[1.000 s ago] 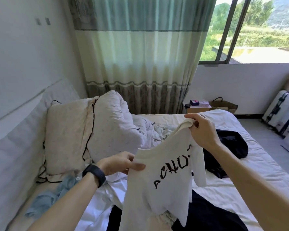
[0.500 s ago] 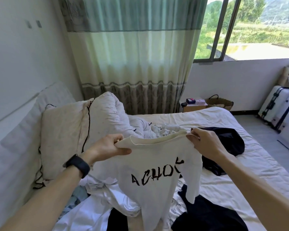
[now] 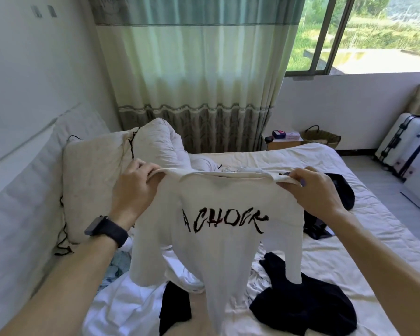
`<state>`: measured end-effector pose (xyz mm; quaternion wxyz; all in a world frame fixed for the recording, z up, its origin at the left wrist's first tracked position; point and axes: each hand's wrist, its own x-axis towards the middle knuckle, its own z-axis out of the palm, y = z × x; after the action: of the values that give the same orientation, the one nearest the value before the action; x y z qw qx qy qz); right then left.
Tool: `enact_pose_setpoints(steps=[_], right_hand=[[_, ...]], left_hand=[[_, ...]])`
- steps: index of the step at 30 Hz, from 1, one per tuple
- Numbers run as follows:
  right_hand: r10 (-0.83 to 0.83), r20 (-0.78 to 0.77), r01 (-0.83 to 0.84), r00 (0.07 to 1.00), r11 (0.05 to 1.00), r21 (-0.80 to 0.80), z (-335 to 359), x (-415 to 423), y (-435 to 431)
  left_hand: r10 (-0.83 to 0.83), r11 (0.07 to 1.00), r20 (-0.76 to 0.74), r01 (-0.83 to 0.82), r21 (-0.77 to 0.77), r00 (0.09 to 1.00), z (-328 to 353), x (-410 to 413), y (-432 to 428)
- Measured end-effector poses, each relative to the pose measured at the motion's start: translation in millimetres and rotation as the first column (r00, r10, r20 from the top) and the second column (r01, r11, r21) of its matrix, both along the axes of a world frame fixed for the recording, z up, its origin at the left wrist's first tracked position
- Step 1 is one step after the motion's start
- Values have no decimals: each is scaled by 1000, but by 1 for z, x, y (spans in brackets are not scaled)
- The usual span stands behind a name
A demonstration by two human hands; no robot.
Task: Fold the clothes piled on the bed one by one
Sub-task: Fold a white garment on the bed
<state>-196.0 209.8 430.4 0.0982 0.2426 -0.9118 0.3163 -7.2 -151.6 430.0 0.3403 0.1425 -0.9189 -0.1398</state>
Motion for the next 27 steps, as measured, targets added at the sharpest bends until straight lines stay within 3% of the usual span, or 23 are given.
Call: enact_pose_setpoints(steps=[1,3,5,7,9,13,17,20,25,27], right_hand=[[-41,15,41,999,998,-36,1,0,5],[-92,78,89,993,995,43,-1,4,13],[-101,220,68,970,986,151,-15,13,17],[-137,370,88,919,985,146,-32,23,19],[-165,397,140,903,986,91,-44,31,18],[-132,321,155,938,987,-47,-47,41,20],[-51,230,51,972,999,8,-36,46,32],[-26,187,15,982,998,62,-26,48,54],[-52,-99,42,994,995,-94,-28,60,90],[-48,-87,38,995,994,-104,-42,66,100]], left_hand=[[27,999,160,-30,16,987,-7,6,-4],[19,996,473,-57,66,881,-26,21,-9],[-33,972,431,-71,222,902,-38,32,-14],[-45,942,310,-63,330,950,-41,35,-16],[-64,904,258,-54,424,964,-40,33,-17],[-221,835,345,-6,550,912,-38,36,-13],[-343,815,454,20,579,822,-28,54,-7],[-326,845,495,12,535,805,-8,66,-4],[-298,841,358,65,537,885,30,96,18],[-231,894,424,19,447,876,23,108,33]])
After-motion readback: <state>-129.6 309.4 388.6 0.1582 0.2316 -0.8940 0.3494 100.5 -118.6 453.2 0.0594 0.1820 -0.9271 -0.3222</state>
